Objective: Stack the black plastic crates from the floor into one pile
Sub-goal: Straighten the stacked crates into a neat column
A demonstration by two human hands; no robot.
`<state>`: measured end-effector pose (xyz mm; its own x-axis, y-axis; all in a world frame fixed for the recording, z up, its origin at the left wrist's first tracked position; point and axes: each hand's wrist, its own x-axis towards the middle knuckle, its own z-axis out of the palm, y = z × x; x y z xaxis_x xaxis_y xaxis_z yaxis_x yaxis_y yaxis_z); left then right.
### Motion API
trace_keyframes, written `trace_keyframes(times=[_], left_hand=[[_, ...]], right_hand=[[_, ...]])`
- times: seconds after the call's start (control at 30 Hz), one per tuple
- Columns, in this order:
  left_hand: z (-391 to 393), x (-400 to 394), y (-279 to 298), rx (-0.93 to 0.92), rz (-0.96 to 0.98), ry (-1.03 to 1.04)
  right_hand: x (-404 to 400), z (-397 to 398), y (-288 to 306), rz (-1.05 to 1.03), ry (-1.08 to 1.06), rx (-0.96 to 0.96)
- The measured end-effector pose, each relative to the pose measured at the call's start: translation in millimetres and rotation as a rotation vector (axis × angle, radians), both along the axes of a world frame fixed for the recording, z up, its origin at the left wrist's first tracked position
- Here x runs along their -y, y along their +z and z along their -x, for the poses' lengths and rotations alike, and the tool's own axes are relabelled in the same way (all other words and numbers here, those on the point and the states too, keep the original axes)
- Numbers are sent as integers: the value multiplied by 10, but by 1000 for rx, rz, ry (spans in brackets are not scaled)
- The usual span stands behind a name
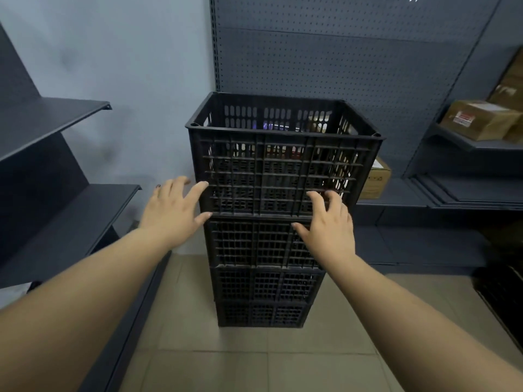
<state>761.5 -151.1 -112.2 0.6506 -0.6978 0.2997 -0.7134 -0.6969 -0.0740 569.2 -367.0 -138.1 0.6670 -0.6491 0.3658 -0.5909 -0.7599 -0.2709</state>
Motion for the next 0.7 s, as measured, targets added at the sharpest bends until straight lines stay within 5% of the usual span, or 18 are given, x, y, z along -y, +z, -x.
trace_keyframes(times=[0.37,0.7], left_hand=[[263,-726,-935,-170,17,61],[-771,-12,-1441,-289,213,-22]], right_hand=[[-626,229,-815,-80,22,75],[4,-739,-1428,131,0,91]])
